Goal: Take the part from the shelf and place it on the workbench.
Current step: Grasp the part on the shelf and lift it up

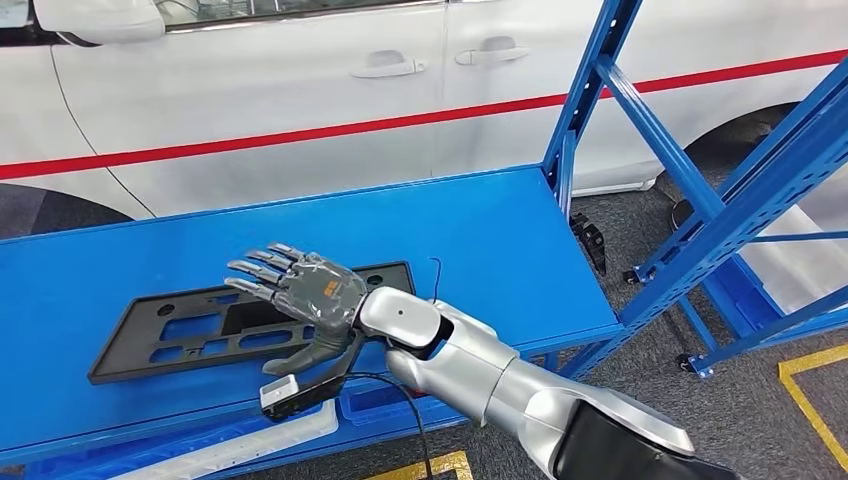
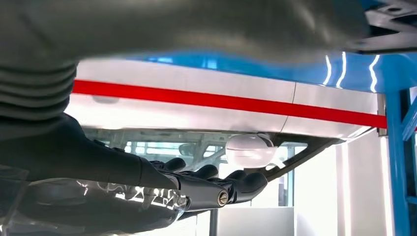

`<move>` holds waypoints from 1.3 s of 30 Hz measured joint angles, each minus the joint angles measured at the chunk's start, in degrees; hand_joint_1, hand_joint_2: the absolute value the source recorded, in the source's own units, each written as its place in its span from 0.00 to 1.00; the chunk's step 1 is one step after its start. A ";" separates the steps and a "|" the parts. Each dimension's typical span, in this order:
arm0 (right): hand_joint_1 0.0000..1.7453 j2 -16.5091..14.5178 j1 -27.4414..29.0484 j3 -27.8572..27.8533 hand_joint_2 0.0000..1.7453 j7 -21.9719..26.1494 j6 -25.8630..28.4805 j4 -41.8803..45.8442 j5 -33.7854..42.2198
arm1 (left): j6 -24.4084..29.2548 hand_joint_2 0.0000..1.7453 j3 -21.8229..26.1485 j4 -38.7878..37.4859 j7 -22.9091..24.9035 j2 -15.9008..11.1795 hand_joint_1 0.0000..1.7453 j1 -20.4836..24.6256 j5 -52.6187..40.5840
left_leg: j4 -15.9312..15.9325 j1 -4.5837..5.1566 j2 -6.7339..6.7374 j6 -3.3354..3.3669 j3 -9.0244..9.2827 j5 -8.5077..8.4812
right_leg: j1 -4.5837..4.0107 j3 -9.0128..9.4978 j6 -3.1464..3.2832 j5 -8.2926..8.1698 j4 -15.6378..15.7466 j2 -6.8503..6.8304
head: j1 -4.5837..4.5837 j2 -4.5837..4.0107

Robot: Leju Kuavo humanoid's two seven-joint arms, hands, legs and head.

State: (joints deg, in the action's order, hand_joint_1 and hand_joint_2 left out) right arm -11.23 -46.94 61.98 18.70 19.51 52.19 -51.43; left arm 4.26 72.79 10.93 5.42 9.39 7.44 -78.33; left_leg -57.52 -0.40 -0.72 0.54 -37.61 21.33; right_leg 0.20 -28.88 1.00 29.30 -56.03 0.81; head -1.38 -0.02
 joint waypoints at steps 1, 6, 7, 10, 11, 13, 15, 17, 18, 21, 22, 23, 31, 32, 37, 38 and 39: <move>0.00 -0.36 0.84 -0.06 1.00 -0.02 1.21 -0.81 -0.24 | 0.03 0.00 0.01 0.00 -0.01 0.07 0.00 -0.01 0.05 | -0.01 0.02 0.00 0.02 0.00 0.00 | 0.01 0.00 -0.04 -0.02 0.02 -0.01 | 0.00 0.00; 0.00 -1.86 4.52 -0.38 1.00 -0.51 5.78 -4.83 -2.53 | 0.43 0.00 0.10 0.00 -0.24 0.17 0.00 -0.01 0.17 | -0.04 0.08 0.01 0.10 0.06 -0.02 | 0.08 0.03 -0.72 -0.12 0.07 -0.05 | 0.00 0.00; 0.00 -2.09 5.27 -0.46 1.00 -0.59 6.49 -5.54 -2.97 | 0.48 0.00 0.10 0.00 -0.29 0.19 0.00 -0.01 0.14 | -0.04 0.08 0.01 0.10 0.09 -0.03 | 0.08 0.05 -0.80 -0.14 0.07 -0.05 | 0.00 0.00; 0.00 -2.51 7.40 -0.93 1.00 -0.70 8.23 -7.02 -4.03 | 0.51 0.00 0.10 0.00 -0.40 0.25 0.00 -0.03 0.08 | -0.04 0.07 0.03 0.10 0.18 -0.05 | 0.05 0.11 -0.83 -0.15 0.05 -0.05 | 0.00 0.00; 0.00 -2.59 8.00 -1.20 1.00 -0.88 8.71 -7.35 -4.41 | 0.51 0.00 0.10 0.00 -0.44 0.27 0.00 -0.03 0.04 | -0.03 0.06 0.03 0.09 0.21 -0.05 | 0.04 0.13 -0.83 -0.15 0.04 -0.05 | 0.00 0.00; 0.00 -2.69 9.06 -1.84 1.00 -1.48 9.59 -7.82 -5.25 | 0.51 0.00 0.10 0.00 -0.46 0.28 0.00 -0.04 -0.08 | -0.03 0.04 0.05 0.09 0.24 -0.06 | 0.02 0.14 -0.83 -0.15 0.02 -0.05 | 0.00 0.00; 0.00 -2.71 10.07 -2.69 1.00 -2.17 10.29 -8.12 -6.18 | 0.51 0.00 0.10 0.00 -0.48 0.29 0.00 -0.04 -0.35 | -0.03 0.01 0.05 0.08 0.27 -0.06 | 0.00 0.16 -0.84 -0.13 0.00 -0.05 | 0.00 0.00; 0.00 -2.71 11.03 -3.60 1.00 -2.73 10.89 -8.38 -7.19 | 0.51 0.00 0.10 0.00 -0.48 0.32 0.00 -0.05 -0.68 | -0.03 0.00 0.06 0.07 0.28 -0.06 | -0.01 0.16 -0.86 -0.12 -0.03 -0.05 | 0.00 0.00; 0.00 -2.71 11.42 -3.96 1.00 -2.94 11.16 -8.49 -7.65 | 0.51 0.00 0.10 0.00 -0.48 0.33 0.00 -0.05 -0.81 | -0.03 0.00 0.06 0.06 0.29 -0.06 | -0.01 0.16 -0.86 -0.11 -0.04 -0.04 | 0.00 0.00; 0.00 -2.72 12.28 -4.63 0.75 -3.69 11.74 -8.78 -9.12 | 0.54 0.00 0.10 0.00 -0.44 0.42 0.00 -0.04 -1.05 | -0.03 -0.01 0.07 0.05 0.30 -0.05 | -0.01 0.17 -0.87 -0.09 -0.06 -0.04 | 0.00 0.00; 0.00 -2.75 12.47 -4.75 0.50 -4.05 11.85 -8.89 -9.87 | 0.55 0.00 0.10 0.00 -0.41 0.46 0.00 -0.04 -1.07 | -0.03 -0.01 0.07 0.05 0.30 -0.05 | -0.01 0.17 -0.88 -0.08 -0.06 -0.04 | 0.00 0.00; 0.00 -2.79 12.60 -4.83 0.25 -4.44 11.91 -9.02 -10.76 | 0.55 0.00 0.10 0.00 -0.38 0.50 0.00 -0.03 -1.12 | -0.03 -0.01 0.07 0.05 0.30 -0.04 | -0.01 0.17 -0.88 -0.07 -0.07 -0.04 | 0.00 0.00; 0.00 -3.61 11.78 -5.26 0.00 -6.46 10.32 -10.18 -17.09 | 0.49 0.00 0.04 0.00 0.24 0.71 0.00 0.33 -2.19 | -0.03 -0.01 0.07 0.04 0.31 -0.05 | -0.01 0.16 -0.89 -0.06 -0.11 -0.04 | 0.00 0.00; 0.00 -3.61 11.78 -5.26 0.00 -6.46 10.32 -10.18 -17.09 | 0.49 0.00 0.04 0.00 0.24 0.71 0.00 0.33 -2.19 | -0.03 -0.01 0.07 0.04 0.31 -0.05 | -0.01 0.16 -0.89 -0.06 -0.11 -0.04 | 0.00 0.00; 0.00 -3.86 11.43 -5.29 0.25 -6.61 9.86 -10.41 -17.78 | 0.46 0.00 0.02 0.00 0.32 0.74 0.00 0.44 -2.32 | -0.03 -0.01 0.07 0.04 0.31 -0.05 | -0.01 0.16 -0.89 -0.06 -0.11 -0.04 | 0.00 0.00; 0.00 -4.05 11.09 -5.30 0.50 -6.71 9.45 -10.66 -18.39 | 0.45 0.00 -0.01 0.00 0.37 0.76 0.00 0.53 -2.39 | -0.03 -0.01 0.07 0.03 0.31 -0.06 | -0.01 0.16 -0.89 -0.06 -0.11 -0.04 | 0.00 0.00; 0.00 -4.58 10.12 -5.31 0.75 -6.80 8.75 -11.47 -19.45 | 0.43 0.00 -0.13 0.00 0.42 0.83 0.00 0.72 -2.56 | -0.03 -0.01 0.07 0.03 0.32 -0.07 | -0.01 0.16 -0.89 -0.06 -0.13 -0.04 | 0.00 0.00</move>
State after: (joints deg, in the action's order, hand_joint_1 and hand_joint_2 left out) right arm -15.81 -36.82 56.68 11.90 28.26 40.71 -70.89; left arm 4.69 72.66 10.93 5.84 10.22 8.16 -80.89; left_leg -57.54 -0.41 -0.65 0.57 -37.29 21.26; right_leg 0.19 -28.72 0.11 29.24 -56.16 0.77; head -1.38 -0.02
